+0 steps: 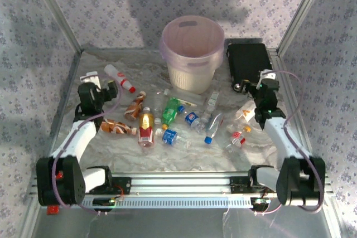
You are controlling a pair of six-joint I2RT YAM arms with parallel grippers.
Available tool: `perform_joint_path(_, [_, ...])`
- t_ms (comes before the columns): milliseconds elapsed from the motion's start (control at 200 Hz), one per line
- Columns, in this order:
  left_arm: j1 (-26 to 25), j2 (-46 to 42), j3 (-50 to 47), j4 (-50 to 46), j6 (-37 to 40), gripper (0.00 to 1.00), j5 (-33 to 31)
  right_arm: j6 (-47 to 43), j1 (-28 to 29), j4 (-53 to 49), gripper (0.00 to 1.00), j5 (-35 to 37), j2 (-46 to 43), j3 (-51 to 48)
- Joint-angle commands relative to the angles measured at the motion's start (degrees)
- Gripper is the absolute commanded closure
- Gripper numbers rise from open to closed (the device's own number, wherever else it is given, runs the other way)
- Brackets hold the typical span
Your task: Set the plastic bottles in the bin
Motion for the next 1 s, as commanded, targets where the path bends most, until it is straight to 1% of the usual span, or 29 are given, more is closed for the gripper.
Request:
perform_joint_path(0, [-0.9, -5.0, 7.8, -22.0, -9.5, 0.0, -0.2, 14.5, 0.2, -26.0, 0.01, 5.3, -3.9, 4.1])
perform_joint_path(40, [-1.4, -5.9, 11.3, -27.0, -12.4, 0.0, 1.7, 19.0, 0.1, -32.1, 0.01, 5.1, -5.1, 5.6])
perform_joint_path(85, [-2.2, -6.4, 15.4, -32.1, -14.8, 0.0, 4.6, 22.6, 0.1, -37.2, 0.03, 2.8, -5.6, 6.7])
perform_joint_path(140, [-4.4, -6.2, 20.2, -35.2, -17.7, 0.0, 7.2, 25.3, 0.2, -40.9, 0.04, 0.3, -5.3, 7.6])
perform_joint_path(240, [-9.0, -4.5, 27.5, -37.6, -21.8, 0.01, 10.3, 27.9, 0.3, -43.5, 0.04, -4.6, -2.9, 8.8])
perform_joint_path(315, [-11.7, -1.9, 32.6, -38.6, -24.3, 0.02, 13.2, 29.4, 0.3, -43.1, 0.04, -6.3, -0.5, 9.0])
perform_joint_path(385, [-14.5, 0.6, 36.4, -39.2, -25.4, 0.02, 14.4, 29.6, -0.1, -42.7, 0.03, -7.5, 1.7, 9.0])
perform_joint_path(485, [-18.2, 3.2, 39.7, -38.5, -26.4, 0.03, 14.9, 29.8, -0.3, -40.2, 0.02, -10.1, 4.9, 8.4])
perform_joint_path(575, [-20.4, 5.7, 41.8, -37.1, -28.1, 0.03, 15.8, 29.7, -0.3, -38.9, 0.02, -11.2, 8.2, 8.3])
perform_joint_path(695, [-22.5, 9.9, 44.9, -36.1, -29.6, 0.06, 18.3, 29.3, -0.1, -38.8, 0.01, -10.9, 11.8, 8.4])
perform_joint_path(830, [-24.4, 14.0, 47.9, -35.4, -29.5, 0.07, 18.5, 29.0, 0.0, -34.4, 0.01, -9.9, 15.5, 7.7])
perform_joint_path(905, [-24.9, 15.9, 49.1, -34.8, -29.8, 0.08, 18.9, 28.9, -0.1, -32.6, 0.03, -10.7, 18.2, 7.9])
perform_joint_path(994, [-25.4, 17.9, 50.1, -34.3, -30.3, 0.08, 19.5, 28.9, 0.2, -30.9, 0.08, -11.2, 20.8, 8.6])
